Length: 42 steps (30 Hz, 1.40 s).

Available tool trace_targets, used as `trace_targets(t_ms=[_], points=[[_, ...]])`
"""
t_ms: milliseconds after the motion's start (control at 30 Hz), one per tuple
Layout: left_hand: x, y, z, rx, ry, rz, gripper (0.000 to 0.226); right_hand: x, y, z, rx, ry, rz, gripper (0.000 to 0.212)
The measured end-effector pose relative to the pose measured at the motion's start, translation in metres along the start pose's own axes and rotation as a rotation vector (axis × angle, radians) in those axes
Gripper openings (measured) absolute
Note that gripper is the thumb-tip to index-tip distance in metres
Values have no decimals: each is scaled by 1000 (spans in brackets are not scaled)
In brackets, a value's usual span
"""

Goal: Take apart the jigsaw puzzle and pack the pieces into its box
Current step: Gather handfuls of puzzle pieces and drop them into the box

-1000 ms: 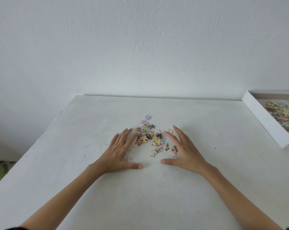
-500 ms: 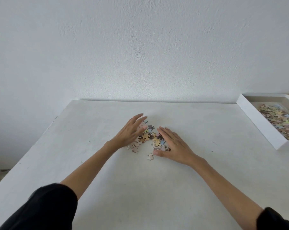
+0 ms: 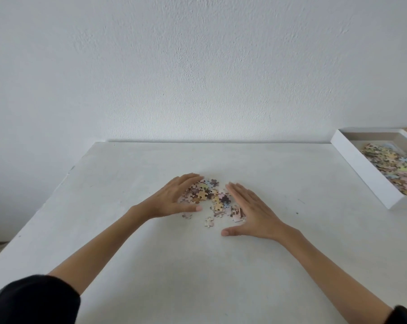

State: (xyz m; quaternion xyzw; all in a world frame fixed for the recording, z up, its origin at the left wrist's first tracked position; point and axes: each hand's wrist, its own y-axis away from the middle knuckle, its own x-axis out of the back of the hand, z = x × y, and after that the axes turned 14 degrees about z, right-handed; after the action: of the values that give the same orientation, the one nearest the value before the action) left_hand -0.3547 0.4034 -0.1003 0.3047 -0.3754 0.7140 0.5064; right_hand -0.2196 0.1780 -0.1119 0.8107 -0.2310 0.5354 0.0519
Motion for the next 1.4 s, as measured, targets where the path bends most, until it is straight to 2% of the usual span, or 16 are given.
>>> trace_targets(t_ms=[133, 300, 567, 733, 800, 867, 967, 1100, 1233, 1400], points=[[1, 15, -13, 0, -172, -61, 125, -3, -14, -2, 26, 61, -12, 120], [-13, 11, -1, 27, -265, -18, 134, -4, -36, -1, 66, 55, -10, 121], [-12, 11, 6, 71, -111, 44, 122, -7, -56, 1, 162, 13, -64, 111], [-12, 12, 7, 72, 0, 96, 105, -8, -50, 1, 141, -139, 17, 77], [-11, 12, 6, 87, 53, 109, 105, -7, -45, -1, 132, -200, 36, 68], [-8, 10, 6, 102, 98, 110, 110, -4, -40, -3, 112, -223, 29, 78], [-8, 4, 5, 97, 101, 66, 121, 0, -35, 1, 85, -168, -7, 106], [-12, -5, 8, 45, -20, -54, 136, 6, -31, 8, 84, -61, -76, 120], [-19, -11, 14, -4, -55, -62, 134, 4, -29, 10, 76, -8, -73, 120], [-23, -9, 16, 13, 61, 14, 116, -3, -28, 11, 57, -85, 58, 101]])
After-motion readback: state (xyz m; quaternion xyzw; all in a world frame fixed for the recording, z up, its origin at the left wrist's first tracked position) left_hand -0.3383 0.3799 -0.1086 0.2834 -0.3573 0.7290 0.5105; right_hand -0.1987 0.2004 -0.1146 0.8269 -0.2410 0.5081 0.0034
